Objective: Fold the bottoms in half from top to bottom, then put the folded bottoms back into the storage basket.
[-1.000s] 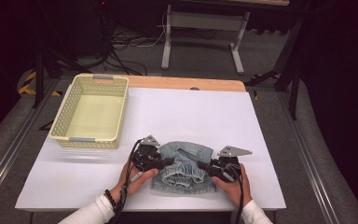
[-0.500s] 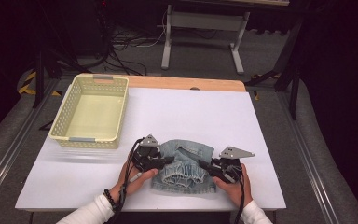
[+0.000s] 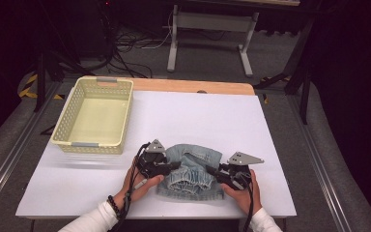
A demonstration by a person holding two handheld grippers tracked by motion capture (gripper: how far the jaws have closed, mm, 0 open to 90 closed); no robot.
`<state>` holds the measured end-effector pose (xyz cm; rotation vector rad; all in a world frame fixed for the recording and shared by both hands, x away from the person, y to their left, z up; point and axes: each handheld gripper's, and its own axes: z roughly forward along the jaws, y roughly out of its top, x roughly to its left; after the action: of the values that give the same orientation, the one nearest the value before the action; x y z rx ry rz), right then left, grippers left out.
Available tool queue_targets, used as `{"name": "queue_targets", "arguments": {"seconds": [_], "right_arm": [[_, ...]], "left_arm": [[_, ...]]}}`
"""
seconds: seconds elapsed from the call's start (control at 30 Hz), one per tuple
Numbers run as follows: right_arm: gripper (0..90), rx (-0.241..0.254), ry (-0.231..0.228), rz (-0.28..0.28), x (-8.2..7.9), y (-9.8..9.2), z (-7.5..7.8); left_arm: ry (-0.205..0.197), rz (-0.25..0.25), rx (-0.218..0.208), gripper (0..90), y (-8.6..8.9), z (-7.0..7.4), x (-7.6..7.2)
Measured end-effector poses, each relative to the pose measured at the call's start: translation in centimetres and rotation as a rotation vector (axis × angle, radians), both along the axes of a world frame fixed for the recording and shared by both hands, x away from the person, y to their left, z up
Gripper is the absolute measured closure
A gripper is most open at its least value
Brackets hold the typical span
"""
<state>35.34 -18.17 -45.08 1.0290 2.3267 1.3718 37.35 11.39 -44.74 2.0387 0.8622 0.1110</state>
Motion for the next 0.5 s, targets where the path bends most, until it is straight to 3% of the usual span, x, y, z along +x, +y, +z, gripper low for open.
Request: {"name": "queue_targets", "arguments": {"seconds": [0.33,0.5], "right_arm": [[71.0,0.005,-0.011,-0.005,0.13,0.15,0.14],[71.0,0.014,-0.025,-0.012,0.13,0.24,0.31]], "left_arm": [[-0.027,0.003,0.010,67.0,0.11,0.27,0.03],[-0.061,0.008,0.027,67.5,0.10,0.73,-0.05]]}}
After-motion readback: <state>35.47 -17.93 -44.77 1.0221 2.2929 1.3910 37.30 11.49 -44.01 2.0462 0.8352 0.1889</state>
